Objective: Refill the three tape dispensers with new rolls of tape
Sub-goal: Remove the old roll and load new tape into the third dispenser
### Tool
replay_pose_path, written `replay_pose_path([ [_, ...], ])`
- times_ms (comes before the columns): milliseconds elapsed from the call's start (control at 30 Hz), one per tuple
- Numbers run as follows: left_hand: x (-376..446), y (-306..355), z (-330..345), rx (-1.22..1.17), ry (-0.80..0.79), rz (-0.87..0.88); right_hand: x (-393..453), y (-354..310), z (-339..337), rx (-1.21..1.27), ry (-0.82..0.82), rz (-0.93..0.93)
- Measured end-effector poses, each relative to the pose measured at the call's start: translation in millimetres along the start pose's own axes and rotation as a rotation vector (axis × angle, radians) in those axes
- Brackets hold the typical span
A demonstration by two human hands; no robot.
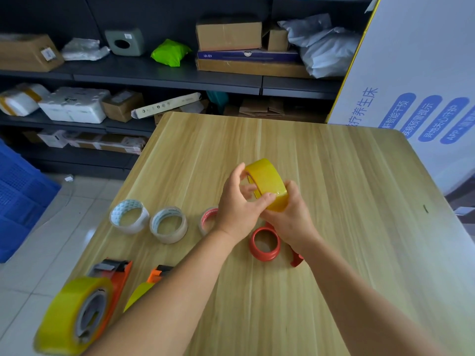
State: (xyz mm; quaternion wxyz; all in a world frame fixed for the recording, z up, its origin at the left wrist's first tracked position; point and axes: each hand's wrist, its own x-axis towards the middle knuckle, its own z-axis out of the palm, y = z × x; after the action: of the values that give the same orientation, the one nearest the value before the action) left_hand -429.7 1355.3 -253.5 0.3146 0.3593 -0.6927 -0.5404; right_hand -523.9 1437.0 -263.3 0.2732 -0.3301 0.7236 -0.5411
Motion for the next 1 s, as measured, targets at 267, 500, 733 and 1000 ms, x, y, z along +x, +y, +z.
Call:
replay_pose_path([
  [267,1,-1,-3,-0.119,-0.021,0.043,-5,-4,-17,0.149,-0.149,-0.009],
  [500,6,6,1,-0.226,0.047,-0.053,-1,-2,-28,0.387,-0.305,0.082],
  [733,13,11,3,-0.328,0.013,-0.277,-7,7,-33,0.590,-0.464,0.205],
  [1000,5,2,1,0.039,-0.315,-0.177,0,6,-33,0.646,-0.273,0.427],
])
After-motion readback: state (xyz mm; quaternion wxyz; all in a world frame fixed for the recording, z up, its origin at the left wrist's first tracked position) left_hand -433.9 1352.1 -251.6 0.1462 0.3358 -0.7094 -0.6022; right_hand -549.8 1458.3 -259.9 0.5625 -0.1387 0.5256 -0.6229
